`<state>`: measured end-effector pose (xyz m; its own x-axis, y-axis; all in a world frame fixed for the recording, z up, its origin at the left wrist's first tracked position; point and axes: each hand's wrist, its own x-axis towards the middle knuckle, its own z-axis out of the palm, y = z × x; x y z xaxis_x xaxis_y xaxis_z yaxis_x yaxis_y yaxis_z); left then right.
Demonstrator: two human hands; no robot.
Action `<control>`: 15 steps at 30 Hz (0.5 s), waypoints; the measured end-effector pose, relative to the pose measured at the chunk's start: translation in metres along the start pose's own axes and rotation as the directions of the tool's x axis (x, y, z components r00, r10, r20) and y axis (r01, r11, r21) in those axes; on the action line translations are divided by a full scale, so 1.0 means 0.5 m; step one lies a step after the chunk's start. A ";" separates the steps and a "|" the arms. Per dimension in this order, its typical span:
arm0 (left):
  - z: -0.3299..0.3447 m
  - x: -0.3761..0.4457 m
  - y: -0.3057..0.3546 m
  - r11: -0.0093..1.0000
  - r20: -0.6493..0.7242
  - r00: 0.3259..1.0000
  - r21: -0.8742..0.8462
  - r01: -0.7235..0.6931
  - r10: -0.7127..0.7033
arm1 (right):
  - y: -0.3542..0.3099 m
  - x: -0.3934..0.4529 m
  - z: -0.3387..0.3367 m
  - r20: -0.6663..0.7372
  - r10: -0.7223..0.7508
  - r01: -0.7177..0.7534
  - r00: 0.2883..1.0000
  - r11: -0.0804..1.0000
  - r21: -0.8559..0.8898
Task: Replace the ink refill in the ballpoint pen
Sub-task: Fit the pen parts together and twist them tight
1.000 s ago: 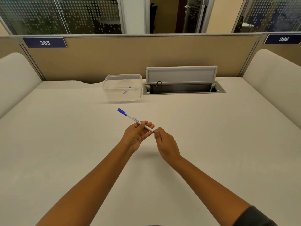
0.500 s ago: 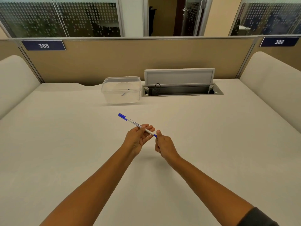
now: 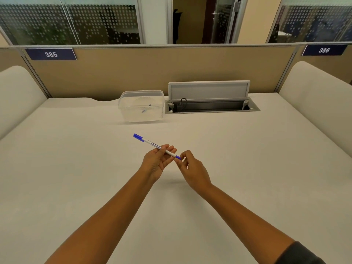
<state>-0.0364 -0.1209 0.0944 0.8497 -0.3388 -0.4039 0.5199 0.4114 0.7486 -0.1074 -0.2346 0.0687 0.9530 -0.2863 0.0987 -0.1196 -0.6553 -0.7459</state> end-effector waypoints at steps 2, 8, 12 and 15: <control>0.000 -0.001 0.002 1.000 0.009 1.000 -0.003 0.008 -0.008 | 0.002 -0.003 0.001 -0.030 -0.068 0.066 0.997 0.996 -0.056; -0.004 0.002 0.004 1.000 0.023 1.000 -0.006 0.017 -0.016 | 0.001 -0.001 -0.001 -0.008 0.010 -0.010 1.000 1.000 -0.008; -0.009 0.005 0.004 1.000 0.022 1.000 0.006 0.006 -0.006 | 0.000 0.002 0.001 0.012 -0.087 0.088 0.996 0.991 -0.099; -0.007 0.004 0.002 1.000 0.030 1.000 0.008 0.004 -0.004 | -0.002 0.005 0.009 0.016 -0.002 0.001 1.000 1.000 0.024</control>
<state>-0.0337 -0.1182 0.0923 0.8448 -0.3655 -0.3909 0.5221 0.4031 0.7516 -0.1036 -0.2316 0.0667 0.9575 -0.2742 0.0897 -0.1115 -0.6386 -0.7615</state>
